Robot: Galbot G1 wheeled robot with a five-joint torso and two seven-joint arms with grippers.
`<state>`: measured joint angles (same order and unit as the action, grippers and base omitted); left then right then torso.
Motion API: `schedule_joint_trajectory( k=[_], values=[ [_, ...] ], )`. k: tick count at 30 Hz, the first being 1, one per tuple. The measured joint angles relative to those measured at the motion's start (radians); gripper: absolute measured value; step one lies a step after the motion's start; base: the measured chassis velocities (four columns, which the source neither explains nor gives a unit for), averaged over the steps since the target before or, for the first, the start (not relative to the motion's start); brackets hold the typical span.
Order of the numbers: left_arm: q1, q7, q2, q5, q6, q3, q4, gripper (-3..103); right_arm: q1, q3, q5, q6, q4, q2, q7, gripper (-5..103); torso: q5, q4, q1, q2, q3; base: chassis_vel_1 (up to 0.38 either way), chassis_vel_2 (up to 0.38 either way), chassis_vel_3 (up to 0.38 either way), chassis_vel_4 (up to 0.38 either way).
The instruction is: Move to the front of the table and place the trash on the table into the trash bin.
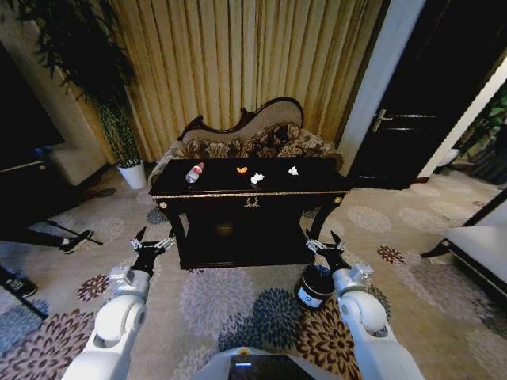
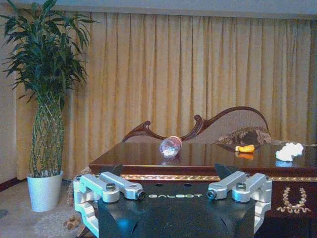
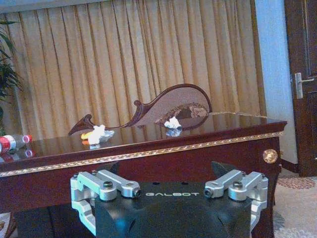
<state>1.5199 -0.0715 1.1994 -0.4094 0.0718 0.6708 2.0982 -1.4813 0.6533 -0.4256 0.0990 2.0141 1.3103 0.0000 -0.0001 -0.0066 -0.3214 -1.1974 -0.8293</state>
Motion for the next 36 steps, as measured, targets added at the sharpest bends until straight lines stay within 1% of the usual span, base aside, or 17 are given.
schedule_joint_trajectory(
  k=[36],
  values=[
    [0.012, 0.002, 0.006, 0.005, -0.002, 0.003, 0.011, 100, 0.016, -0.003, 0.004, 0.0, 0.005, -0.01, 0.0, 100, 0.0, 0.0, 0.0, 0.0, 0.0, -0.128, 0.129, 0.131, -0.132]
  ],
)
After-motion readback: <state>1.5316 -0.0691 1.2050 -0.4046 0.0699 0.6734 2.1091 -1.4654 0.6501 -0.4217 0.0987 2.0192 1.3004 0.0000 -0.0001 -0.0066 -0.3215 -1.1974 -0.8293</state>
